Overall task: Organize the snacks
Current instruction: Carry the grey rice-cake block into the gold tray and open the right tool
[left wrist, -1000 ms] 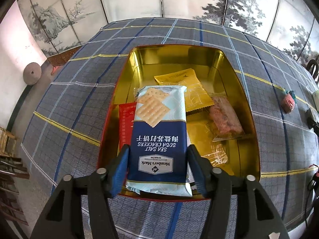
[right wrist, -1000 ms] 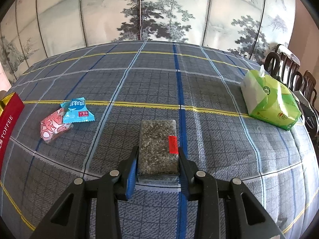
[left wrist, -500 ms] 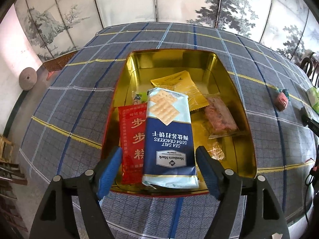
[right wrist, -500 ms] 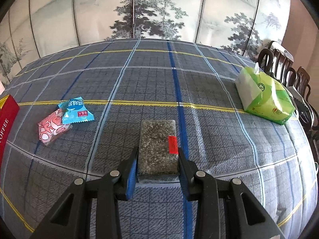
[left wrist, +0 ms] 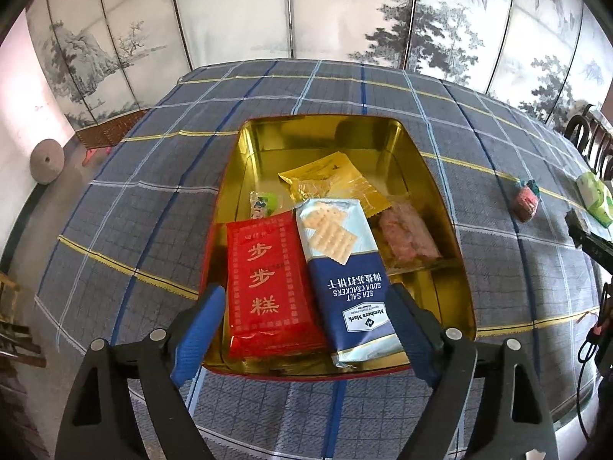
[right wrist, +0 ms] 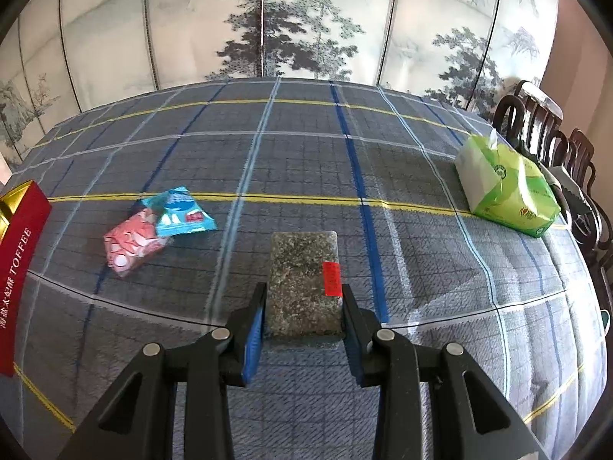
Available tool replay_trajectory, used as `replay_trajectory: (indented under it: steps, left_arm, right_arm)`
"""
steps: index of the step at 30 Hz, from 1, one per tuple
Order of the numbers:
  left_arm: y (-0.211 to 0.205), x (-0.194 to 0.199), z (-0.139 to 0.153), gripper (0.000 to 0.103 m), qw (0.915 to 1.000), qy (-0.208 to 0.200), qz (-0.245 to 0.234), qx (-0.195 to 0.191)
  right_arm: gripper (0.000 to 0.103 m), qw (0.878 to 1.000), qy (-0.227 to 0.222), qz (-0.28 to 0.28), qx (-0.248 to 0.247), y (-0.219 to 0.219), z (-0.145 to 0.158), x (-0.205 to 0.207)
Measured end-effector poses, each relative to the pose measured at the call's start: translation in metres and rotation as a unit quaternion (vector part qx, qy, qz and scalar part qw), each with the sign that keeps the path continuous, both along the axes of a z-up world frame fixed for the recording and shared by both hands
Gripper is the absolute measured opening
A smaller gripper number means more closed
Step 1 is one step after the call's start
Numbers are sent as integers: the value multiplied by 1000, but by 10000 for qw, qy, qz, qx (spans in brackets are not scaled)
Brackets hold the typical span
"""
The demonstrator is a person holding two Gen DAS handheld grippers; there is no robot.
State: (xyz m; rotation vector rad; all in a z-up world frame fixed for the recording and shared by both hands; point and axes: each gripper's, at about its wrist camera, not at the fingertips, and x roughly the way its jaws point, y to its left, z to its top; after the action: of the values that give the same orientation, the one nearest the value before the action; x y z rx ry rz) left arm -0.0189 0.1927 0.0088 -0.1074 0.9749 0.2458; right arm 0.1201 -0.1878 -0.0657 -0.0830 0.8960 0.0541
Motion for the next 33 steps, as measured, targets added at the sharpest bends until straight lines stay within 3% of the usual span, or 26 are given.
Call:
replay_trajectory:
  steps: [9, 18, 33]
  left_arm:
    - [7, -7, 9, 88, 9998, -161, 74, -34]
    - [28, -21, 19, 92, 9987, -377, 314, -145]
    - [73, -49, 25, 96, 9924, -451, 1142, 117]
  right_arm:
    - [35, 9992, -16, 326, 215, 33, 14, -13]
    - [36, 9952, -2, 892, 409, 93, 29, -33]
    - [36, 9748, -57, 2128, 666, 208, 59, -72]
